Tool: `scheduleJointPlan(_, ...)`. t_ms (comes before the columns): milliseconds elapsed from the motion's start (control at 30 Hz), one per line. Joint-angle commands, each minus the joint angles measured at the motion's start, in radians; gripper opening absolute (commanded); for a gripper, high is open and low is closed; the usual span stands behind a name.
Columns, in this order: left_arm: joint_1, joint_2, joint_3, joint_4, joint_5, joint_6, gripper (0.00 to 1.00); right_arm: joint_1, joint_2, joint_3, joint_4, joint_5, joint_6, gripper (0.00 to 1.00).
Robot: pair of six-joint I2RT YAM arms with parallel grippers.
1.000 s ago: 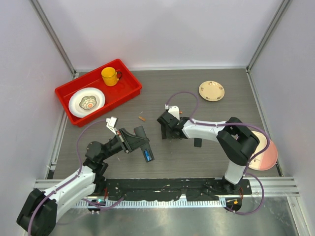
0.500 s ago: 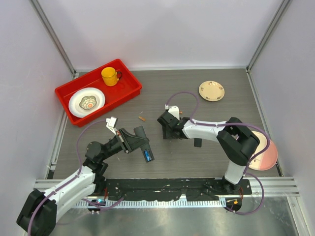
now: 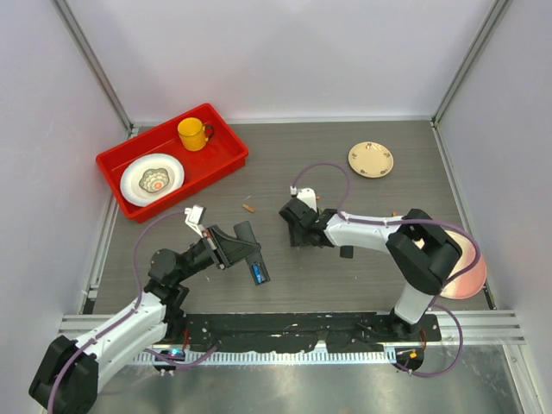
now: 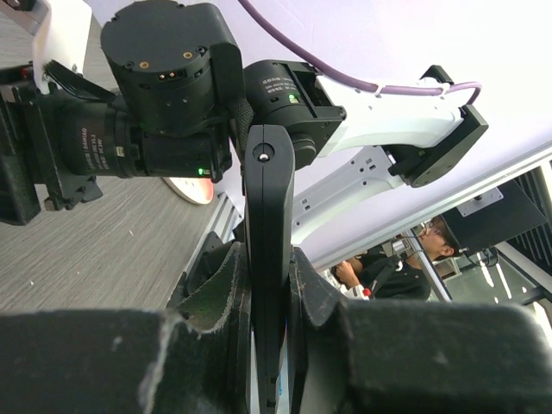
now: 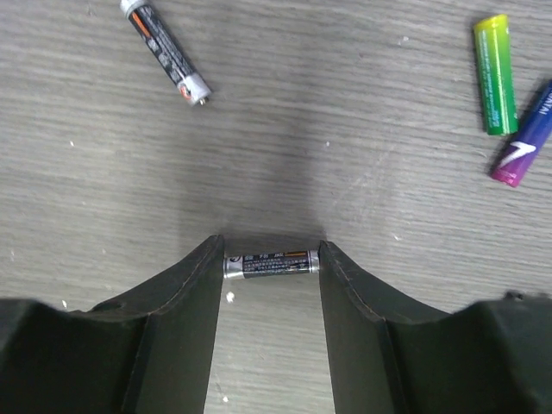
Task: Load the batteries into the remote control
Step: Adjust the battery at the center of the board.
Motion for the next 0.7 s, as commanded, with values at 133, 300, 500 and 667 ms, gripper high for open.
scheduleJointPlan(133,-0.003,-0.039,0.016,0.030,-0.012,0.010,0.00,0.001,-0.209,0.001,0.099,-0.124,-0.442,0.10)
scheduleJointPlan(300,-0.008,-0.050,0.007,0.053,-0.012,0.001,0.00,-0.001,-0.247,-0.006,0.124,-0.296,-1.007,0.11)
scheduleJointPlan(500,-0.010,-0.082,0.001,0.073,-0.012,-0.016,0.00,-0.024,-0.241,-0.043,-0.005,-0.434,-1.508,0.01)
scheduleJointPlan(667,-0.008,-0.110,-0.012,0.072,-0.021,-0.019,0.00,-0.057,-0.229,-0.034,-0.062,-0.601,-1.601,0.01)
